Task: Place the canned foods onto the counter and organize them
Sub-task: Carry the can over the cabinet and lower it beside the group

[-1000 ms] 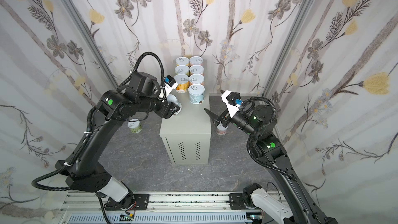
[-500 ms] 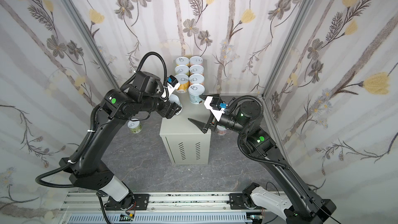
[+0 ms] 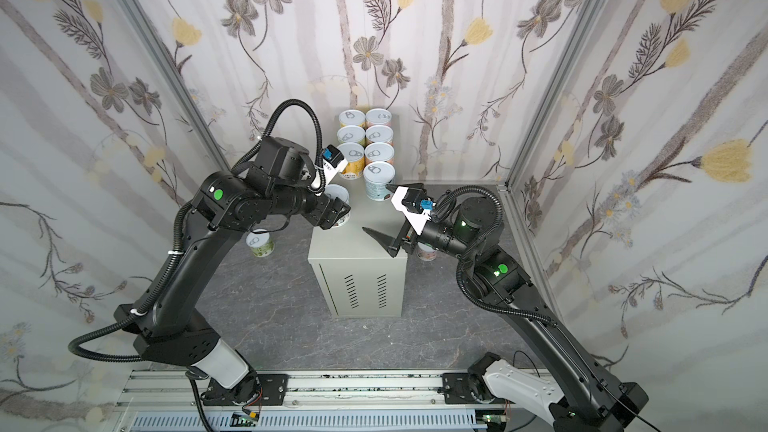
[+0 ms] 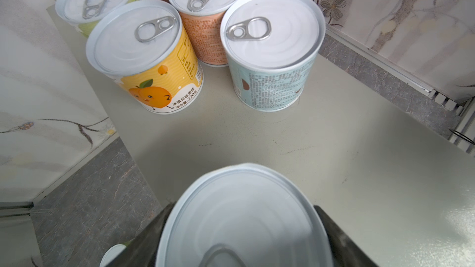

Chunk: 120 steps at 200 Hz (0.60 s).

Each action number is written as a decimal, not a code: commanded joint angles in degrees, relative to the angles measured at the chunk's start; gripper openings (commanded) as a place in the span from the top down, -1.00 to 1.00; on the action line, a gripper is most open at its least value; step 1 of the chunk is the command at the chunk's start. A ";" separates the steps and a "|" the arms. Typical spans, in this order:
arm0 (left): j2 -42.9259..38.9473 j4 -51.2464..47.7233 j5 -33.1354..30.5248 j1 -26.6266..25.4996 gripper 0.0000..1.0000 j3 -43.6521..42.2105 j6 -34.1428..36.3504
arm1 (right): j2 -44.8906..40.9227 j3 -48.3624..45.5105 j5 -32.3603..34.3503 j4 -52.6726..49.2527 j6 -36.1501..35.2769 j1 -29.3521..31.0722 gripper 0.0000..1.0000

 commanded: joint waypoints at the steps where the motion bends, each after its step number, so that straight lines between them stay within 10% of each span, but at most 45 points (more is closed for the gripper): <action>1: -0.22 1.59 -0.69 -0.01 -0.62 0.31 1.02 | -1.01 -0.61 2.78 2.29 -0.36 0.00 -0.99; 54: -5.75 7.45 -3.73 0.04 -0.86 -4.43 2.75 | -1.71 -2.43 7.08 3.72 0.25 0.06 -0.99; 120: -34.79 44.18 -6.46 0.17 -1.00 -45.23 3.72 | -1.54 -7.59 19.20 11.03 3.70 -0.06 -0.99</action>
